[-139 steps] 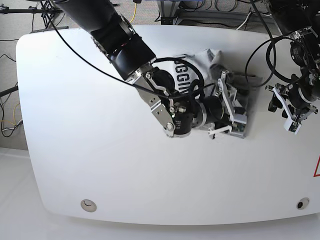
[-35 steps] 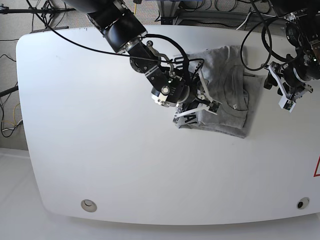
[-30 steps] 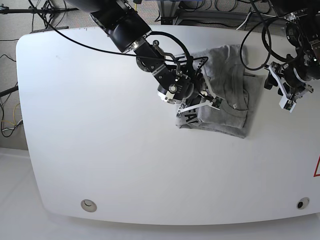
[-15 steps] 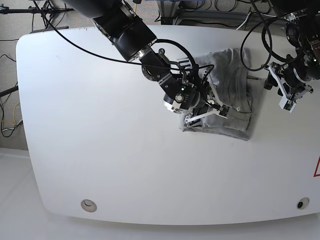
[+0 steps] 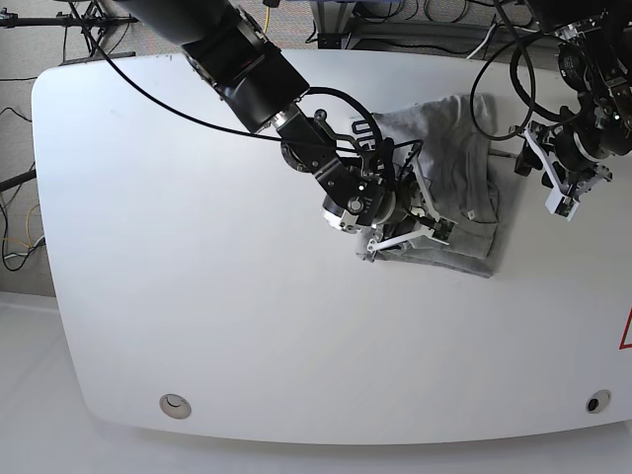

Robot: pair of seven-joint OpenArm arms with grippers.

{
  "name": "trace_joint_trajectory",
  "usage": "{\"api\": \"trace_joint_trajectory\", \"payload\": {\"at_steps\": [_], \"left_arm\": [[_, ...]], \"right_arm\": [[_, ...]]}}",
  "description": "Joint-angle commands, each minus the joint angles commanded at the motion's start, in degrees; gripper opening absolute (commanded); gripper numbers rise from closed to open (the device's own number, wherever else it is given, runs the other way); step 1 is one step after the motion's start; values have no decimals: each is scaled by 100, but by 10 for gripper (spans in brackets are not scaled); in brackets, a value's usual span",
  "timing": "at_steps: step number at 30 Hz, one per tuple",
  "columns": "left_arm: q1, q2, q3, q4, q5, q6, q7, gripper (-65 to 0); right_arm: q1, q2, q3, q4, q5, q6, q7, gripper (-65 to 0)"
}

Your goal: Fold the T-shirt properly

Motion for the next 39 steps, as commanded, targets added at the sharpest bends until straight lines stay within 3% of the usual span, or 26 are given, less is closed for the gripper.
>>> {"api": "trace_joint_trajectory", "payload": {"at_steps": [15, 29, 39], "left_arm": [[0, 0, 0, 0, 0, 0, 9, -359], [18, 0, 0, 0, 0, 0, 9, -359], [18, 123, 9, 35, -35, 0, 26, -361]], "right_arm": [[185, 0, -18, -44, 1266, -35, 712, -489], [193, 0, -668, -281, 1301, -62, 1266, -489], [440, 0, -440, -369, 1486, -62, 1160, -489]]}}
